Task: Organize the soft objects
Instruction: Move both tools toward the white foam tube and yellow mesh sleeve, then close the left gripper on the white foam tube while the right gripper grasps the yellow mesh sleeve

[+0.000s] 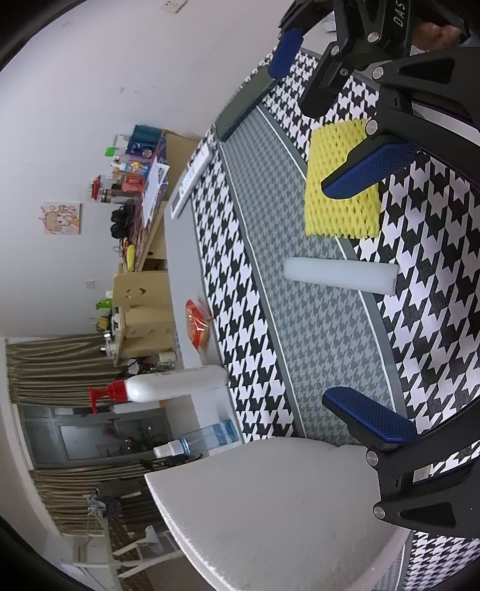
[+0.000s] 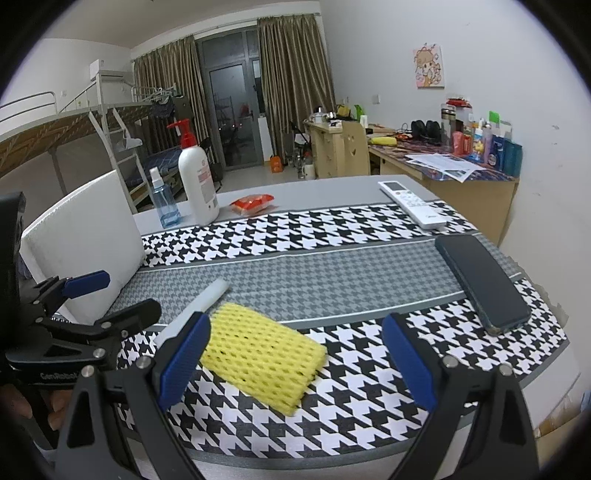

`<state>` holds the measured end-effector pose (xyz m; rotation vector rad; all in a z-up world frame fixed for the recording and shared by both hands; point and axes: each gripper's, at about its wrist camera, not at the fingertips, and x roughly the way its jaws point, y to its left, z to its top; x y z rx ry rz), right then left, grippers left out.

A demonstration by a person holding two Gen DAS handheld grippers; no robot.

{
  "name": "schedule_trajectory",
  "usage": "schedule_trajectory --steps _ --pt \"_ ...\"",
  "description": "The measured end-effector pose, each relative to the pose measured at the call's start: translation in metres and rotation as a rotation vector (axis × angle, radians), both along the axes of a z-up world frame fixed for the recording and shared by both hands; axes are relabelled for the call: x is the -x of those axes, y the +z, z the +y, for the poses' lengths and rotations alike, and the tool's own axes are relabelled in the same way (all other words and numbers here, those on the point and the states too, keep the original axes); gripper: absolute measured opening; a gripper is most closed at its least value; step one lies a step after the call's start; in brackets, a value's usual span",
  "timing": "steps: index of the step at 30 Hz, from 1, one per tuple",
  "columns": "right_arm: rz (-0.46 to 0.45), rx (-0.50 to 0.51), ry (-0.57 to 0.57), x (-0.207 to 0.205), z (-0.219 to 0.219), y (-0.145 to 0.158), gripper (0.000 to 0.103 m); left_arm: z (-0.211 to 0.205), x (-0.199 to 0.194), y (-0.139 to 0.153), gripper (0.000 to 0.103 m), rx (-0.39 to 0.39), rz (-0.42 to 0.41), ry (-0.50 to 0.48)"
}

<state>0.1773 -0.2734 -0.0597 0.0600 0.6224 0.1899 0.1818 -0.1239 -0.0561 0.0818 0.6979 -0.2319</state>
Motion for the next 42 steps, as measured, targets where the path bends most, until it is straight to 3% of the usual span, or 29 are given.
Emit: schedule_trajectory --steps 14,27,31,36,42 --pt "0.035 -0.003 0.005 -0.006 -0.002 -0.010 0.096 -0.002 -0.014 -0.018 0.099 -0.015 0.059 -0.004" --pt "0.076 0.001 0.026 -0.014 0.003 -0.020 0.096 -0.006 -0.026 -0.034 0.077 -0.043 0.130 -0.019" --pt "0.087 -0.001 0.035 -0.017 0.005 -0.023 0.096 -0.008 -0.031 -0.041 0.064 -0.051 0.173 -0.028" --pt "0.094 -0.001 0.052 -0.018 0.007 -0.026 0.096 -0.010 -0.032 -0.043 0.063 -0.060 0.187 -0.036" --pt "0.104 -0.004 0.050 -0.019 0.005 -0.029 0.096 -0.015 -0.031 -0.043 0.053 -0.072 0.179 -0.054"
